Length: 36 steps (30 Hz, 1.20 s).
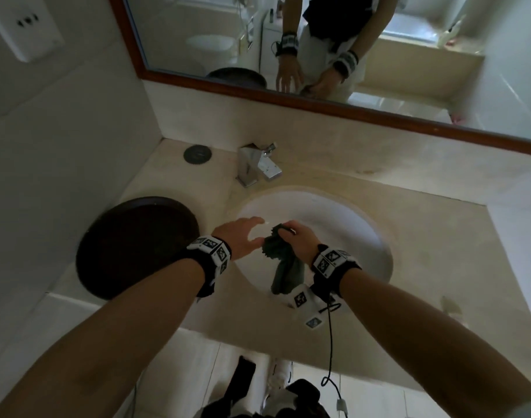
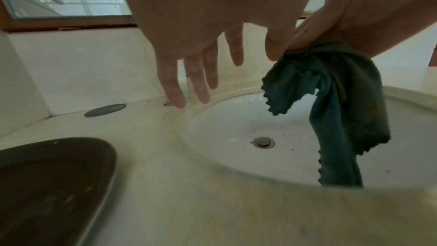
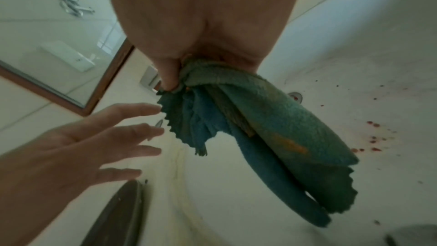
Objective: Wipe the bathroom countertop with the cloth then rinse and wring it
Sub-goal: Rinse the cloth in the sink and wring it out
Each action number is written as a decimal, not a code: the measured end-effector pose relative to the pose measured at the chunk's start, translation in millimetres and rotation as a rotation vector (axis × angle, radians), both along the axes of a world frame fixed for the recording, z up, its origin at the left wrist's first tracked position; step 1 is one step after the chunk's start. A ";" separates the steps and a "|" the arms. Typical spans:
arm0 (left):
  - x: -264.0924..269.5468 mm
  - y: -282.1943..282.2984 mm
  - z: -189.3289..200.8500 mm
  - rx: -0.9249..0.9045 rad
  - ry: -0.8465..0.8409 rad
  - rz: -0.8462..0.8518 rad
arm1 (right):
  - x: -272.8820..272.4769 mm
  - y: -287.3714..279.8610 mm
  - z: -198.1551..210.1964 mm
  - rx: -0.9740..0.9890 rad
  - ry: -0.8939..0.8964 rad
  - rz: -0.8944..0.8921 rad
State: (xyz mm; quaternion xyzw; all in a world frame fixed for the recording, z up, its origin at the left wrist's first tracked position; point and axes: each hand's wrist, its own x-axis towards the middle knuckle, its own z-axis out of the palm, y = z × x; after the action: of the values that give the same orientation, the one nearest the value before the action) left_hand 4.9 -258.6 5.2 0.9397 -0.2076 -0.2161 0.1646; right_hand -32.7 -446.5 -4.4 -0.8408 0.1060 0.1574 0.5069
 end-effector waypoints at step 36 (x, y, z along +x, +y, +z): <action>92.4 -48.6 -8.0 -0.358 0.223 0.445 | 168.6 -37.4 9.0 0.380 0.219 -0.202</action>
State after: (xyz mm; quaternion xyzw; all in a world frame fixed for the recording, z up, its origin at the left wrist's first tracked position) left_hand 97.3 -307.2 -2.7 0.8886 -0.0120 -0.2365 0.3927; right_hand 135.9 -483.8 4.7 -0.6933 0.2123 0.2133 0.6548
